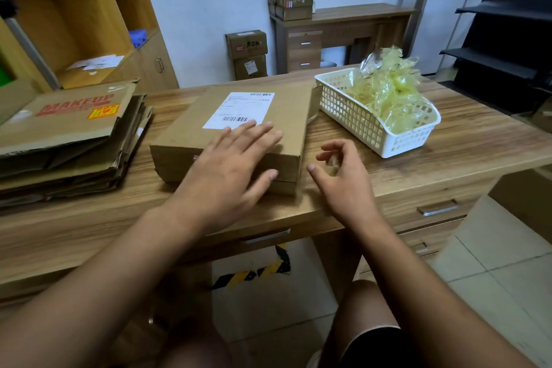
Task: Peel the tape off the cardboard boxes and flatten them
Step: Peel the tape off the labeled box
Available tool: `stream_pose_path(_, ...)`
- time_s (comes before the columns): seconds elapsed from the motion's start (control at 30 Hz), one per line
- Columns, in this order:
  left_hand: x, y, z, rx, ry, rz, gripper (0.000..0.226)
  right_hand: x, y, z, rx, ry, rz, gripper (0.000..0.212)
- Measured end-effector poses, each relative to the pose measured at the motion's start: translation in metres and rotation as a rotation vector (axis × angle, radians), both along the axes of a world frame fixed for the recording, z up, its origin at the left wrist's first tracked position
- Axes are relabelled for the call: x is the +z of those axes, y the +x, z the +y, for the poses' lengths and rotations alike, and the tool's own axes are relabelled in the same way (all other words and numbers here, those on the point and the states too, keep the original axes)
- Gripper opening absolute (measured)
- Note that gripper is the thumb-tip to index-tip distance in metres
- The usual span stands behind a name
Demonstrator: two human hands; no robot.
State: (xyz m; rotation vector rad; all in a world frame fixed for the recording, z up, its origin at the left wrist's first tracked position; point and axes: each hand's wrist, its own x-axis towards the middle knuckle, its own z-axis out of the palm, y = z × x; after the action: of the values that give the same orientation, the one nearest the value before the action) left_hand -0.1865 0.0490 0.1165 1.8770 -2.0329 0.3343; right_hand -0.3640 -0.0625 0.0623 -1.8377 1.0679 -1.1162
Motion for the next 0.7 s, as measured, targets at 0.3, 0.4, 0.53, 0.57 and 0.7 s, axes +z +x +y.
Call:
stream_pose_path(0.3,-0.007,-0.002,-0.009,0.014,0.045,0.04,0.055,-0.001,-0.009,-0.008,-0.108,0.007,0.025,0.023)
stream_pose_path(0.4,-0.007,-0.001,-0.008,0.012,0.055,0.046,0.056,0.001,-0.012,-0.012,-0.047,0.212,-0.17,0.01)
stream_pose_path(0.53,-0.006,-0.001,-0.009,0.014,0.044,0.059,0.055,0.006,-0.016,-0.014,0.054,0.481,-0.402,0.012)
stream_pose_path(0.57,-0.006,-0.001,-0.008,0.014,0.041,0.061,0.055,0.007,-0.017,-0.013,0.092,0.538,-0.443,0.014)
stream_pose_path(0.7,-0.008,0.0,-0.009,0.021,0.034,0.064,0.055,0.01,-0.019,-0.008,0.211,0.718,-0.58,0.021)
